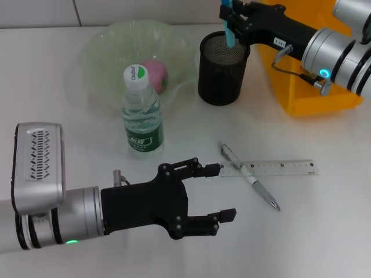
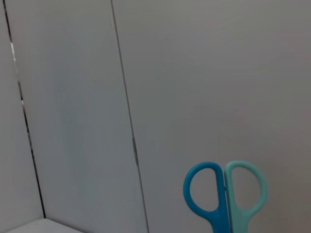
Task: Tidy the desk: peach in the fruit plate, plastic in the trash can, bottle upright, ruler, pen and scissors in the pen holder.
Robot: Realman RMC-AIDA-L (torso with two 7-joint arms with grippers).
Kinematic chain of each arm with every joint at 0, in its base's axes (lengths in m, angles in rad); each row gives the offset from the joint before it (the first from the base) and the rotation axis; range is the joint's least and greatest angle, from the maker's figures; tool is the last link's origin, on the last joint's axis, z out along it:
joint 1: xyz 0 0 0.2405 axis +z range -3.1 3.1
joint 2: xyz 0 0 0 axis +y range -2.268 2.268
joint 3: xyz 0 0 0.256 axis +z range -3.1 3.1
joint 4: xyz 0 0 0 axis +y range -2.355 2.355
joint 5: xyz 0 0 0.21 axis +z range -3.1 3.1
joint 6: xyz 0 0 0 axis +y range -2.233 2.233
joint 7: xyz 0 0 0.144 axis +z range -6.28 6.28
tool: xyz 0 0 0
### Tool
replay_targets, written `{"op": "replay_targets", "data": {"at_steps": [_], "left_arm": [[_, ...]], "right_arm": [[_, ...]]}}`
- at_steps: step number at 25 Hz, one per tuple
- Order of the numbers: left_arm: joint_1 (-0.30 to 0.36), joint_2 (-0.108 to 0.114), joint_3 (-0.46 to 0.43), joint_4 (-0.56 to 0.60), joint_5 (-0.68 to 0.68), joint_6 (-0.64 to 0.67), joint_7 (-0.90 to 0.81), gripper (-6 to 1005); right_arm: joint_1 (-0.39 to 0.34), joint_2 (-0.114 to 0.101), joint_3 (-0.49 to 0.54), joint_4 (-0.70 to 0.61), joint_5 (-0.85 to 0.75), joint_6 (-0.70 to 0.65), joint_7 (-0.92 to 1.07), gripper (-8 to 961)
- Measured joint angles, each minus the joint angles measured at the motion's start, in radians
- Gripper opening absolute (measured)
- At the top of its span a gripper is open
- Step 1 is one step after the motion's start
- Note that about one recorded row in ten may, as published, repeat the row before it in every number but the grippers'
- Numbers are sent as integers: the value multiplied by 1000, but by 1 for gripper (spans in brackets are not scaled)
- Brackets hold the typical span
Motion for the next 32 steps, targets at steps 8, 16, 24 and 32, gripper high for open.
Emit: {"op": "replay_targets", "data": {"at_steps": [8, 16, 24, 32], "left_arm": [[0, -1, 0, 0, 0, 3, 2, 800], [3, -2, -2, 0, 0, 7, 2, 801], [12, 2, -9, 0, 0, 27, 3, 801], [22, 6, -9, -1, 6, 69, 4, 801]], "right_arm": [[10, 1, -1, 38, 5, 4, -45, 238], [-12, 2, 0, 41, 4, 9, -46, 242], [-90, 0, 10, -4, 4, -143, -32, 416], [-294, -9, 1, -371, -48, -357, 316, 442]]}}
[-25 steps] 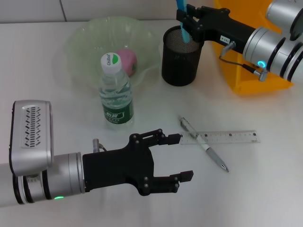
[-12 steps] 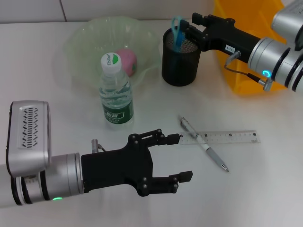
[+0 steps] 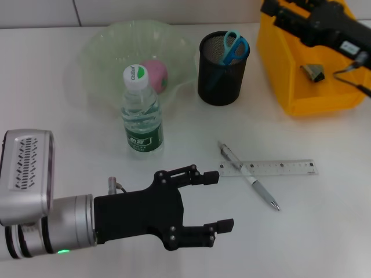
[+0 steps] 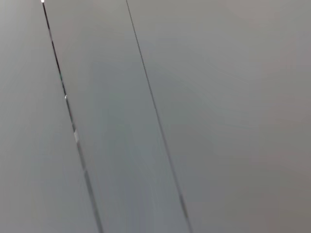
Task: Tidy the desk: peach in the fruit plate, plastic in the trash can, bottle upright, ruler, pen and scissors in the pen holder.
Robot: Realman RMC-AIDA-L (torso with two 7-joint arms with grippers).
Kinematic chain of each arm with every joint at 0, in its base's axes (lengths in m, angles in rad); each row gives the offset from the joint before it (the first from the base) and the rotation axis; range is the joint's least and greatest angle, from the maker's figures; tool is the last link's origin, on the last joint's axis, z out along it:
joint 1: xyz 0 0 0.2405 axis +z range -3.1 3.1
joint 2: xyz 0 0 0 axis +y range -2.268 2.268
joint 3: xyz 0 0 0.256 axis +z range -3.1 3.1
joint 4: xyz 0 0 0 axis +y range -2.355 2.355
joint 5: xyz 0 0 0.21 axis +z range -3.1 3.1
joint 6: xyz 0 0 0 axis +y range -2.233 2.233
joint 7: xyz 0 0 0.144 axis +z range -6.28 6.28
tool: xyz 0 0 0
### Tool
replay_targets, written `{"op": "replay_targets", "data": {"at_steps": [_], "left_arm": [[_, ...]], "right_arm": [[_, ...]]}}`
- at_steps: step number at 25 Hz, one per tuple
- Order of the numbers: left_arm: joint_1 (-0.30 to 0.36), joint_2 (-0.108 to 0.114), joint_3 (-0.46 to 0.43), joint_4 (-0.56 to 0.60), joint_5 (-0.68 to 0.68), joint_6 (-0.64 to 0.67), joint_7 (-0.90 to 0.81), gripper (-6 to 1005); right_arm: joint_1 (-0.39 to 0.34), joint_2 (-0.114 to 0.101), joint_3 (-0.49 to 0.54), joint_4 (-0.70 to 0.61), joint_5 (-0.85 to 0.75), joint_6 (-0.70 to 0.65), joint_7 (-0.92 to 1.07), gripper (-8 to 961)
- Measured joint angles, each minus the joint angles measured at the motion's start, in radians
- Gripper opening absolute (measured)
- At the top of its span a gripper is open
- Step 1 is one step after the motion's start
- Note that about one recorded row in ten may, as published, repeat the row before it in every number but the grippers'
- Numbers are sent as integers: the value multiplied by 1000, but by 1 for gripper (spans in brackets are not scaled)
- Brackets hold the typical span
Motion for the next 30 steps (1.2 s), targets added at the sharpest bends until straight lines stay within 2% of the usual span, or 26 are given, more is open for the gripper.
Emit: {"op": "replay_targets", "data": {"at_steps": [1, 2, 3, 4, 5, 7, 8, 10, 12, 13, 15, 17, 18, 22, 27, 30], "left_arm": [[5, 1, 0, -1, 0, 8, 0, 801], [14, 2, -1, -1, 0, 17, 0, 801], [14, 2, -1, -1, 0, 17, 0, 801], [19, 3, -2, -1, -1, 19, 0, 801], [22, 3, -4, -1, -1, 20, 0, 801], [29, 3, -9, -2, 0, 21, 0, 801], [30, 3, -10, -3, 0, 21, 0, 801], [31, 3, -11, -8, 1, 21, -2, 801], [32, 3, -11, -9, 1, 21, -4, 801], [32, 3, -11, -9, 1, 21, -4, 801], [32, 4, -11, -11, 2, 21, -8, 801], [32, 6, -11, -11, 3, 22, -9, 801], [32, 6, -11, -11, 3, 22, -9, 801], [33, 11, -11, -11, 3, 29, -24, 801], [34, 12, -12, -10, 3, 30, -26, 801], [34, 11, -12, -10, 3, 31, -26, 801]], "right_arm": [[-24, -2, 0, -84, -48, -9, 79, 445], [-51, -7, 5, -227, -164, -28, 229, 485], [-51, -7, 5, -227, -164, -28, 229, 525], [-57, -15, 17, -369, -347, -71, 401, 564], [-57, -15, 17, -369, -347, -71, 401, 604], [-21, -31, 46, -516, -580, -156, 565, 677], [-21, -31, 46, -516, -580, -156, 565, 709], [26, -47, 51, -565, -718, -225, 608, 774], [114, -72, 45, -585, -893, -332, 613, 839], [114, -72, 45, -585, -893, -332, 613, 839], [170, -82, 24, -585, -995, -400, 572, 838], [206, -77, -48, -602, -1100, -444, 501, 839], [206, -77, -48, -602, -1100, -444, 501, 839], [237, -54, -144, -635, -1203, -435, 475, 839], [254, -18, -154, -746, -1222, -446, 469, 839], [260, -15, -155, -770, -1222, -457, 469, 839]]}}
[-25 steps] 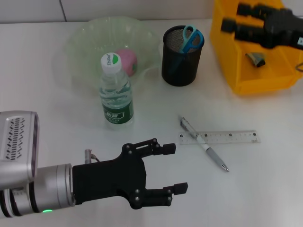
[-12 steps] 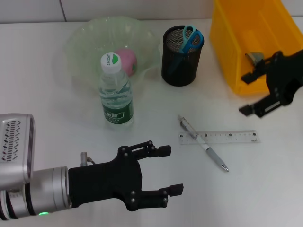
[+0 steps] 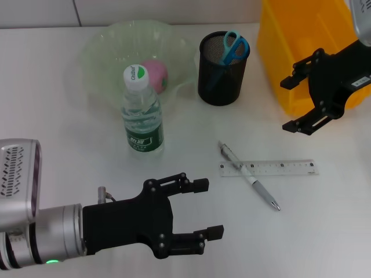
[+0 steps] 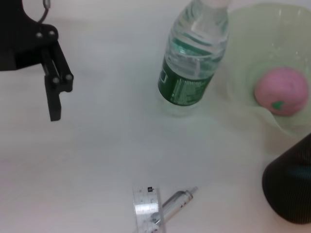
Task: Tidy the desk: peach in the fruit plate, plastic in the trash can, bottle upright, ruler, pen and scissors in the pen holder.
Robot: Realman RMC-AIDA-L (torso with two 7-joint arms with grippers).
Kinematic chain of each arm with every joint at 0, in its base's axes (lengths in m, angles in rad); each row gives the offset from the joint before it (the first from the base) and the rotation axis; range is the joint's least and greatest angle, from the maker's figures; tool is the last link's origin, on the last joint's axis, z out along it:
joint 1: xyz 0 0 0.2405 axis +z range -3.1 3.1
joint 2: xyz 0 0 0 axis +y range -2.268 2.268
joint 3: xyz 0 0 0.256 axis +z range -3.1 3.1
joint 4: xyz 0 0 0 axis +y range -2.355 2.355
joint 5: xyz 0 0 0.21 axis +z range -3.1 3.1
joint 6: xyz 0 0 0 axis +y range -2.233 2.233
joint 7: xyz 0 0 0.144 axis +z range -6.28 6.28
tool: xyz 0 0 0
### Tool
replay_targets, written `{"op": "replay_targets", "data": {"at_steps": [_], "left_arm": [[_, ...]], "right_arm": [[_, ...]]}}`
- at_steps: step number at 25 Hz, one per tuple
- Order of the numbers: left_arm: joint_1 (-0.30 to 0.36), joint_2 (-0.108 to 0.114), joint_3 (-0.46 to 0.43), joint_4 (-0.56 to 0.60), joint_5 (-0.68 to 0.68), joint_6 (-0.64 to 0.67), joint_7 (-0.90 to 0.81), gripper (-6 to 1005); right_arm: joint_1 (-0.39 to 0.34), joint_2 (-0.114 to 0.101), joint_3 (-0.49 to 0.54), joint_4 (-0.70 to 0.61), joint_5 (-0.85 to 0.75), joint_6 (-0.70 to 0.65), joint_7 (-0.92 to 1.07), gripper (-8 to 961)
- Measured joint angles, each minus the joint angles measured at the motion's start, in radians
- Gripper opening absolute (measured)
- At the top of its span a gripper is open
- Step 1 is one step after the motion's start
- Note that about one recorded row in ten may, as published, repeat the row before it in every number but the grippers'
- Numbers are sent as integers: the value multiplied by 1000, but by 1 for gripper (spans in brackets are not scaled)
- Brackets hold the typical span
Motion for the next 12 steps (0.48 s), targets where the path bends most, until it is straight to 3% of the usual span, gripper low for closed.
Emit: {"op": "replay_targets", "data": {"at_steps": [7, 12], "left_arm": [[0, 0, 0, 0, 0, 1, -8, 801], [0, 2, -1, 2, 0, 7, -12, 801]], "right_arm": [[11, 2, -31, 36, -30, -8, -26, 838], [-7, 15, -95, 53, -25, 2, -70, 838]]}}
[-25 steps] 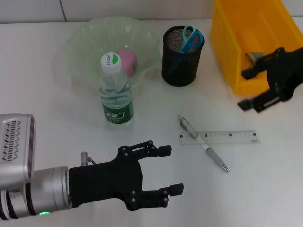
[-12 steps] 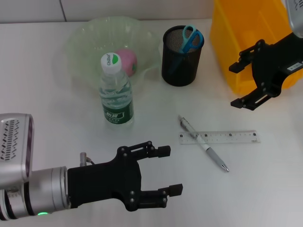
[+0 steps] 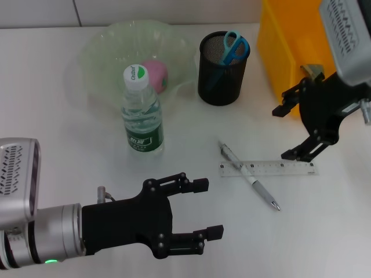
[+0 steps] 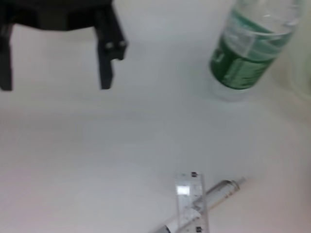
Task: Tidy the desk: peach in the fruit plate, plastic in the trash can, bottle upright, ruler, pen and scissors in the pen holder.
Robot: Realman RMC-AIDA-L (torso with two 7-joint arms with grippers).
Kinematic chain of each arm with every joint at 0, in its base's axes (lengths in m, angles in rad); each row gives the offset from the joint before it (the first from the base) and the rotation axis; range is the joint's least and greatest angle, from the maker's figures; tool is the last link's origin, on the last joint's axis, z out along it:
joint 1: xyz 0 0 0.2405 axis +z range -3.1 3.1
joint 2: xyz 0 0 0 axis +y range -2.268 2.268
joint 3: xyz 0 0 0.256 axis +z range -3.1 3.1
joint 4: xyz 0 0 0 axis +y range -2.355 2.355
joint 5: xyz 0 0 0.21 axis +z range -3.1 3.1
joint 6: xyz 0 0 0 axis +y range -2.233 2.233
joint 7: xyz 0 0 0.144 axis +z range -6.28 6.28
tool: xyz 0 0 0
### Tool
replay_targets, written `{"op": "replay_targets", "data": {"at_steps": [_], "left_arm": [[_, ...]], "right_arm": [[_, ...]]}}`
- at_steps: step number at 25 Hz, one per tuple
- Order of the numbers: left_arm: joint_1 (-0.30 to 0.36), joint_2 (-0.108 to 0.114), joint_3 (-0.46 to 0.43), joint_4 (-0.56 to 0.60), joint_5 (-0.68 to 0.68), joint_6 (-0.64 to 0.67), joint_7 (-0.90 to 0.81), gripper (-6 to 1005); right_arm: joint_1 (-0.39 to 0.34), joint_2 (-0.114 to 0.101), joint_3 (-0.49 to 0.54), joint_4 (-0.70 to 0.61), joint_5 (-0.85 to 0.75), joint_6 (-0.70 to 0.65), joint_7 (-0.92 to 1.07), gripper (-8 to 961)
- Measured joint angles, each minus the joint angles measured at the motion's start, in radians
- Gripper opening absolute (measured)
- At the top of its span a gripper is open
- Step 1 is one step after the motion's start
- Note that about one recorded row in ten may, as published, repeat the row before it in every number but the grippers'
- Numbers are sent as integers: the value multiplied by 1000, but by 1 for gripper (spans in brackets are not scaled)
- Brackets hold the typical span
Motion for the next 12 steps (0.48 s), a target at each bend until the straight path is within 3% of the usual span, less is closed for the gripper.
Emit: {"op": "replay_targets", "data": {"at_steps": [12], "left_arm": [[3, 9, -14, -1, 27, 12, -41, 801]], "right_arm": [[-17, 4, -151, 133, 99, 151, -122, 838]]}}
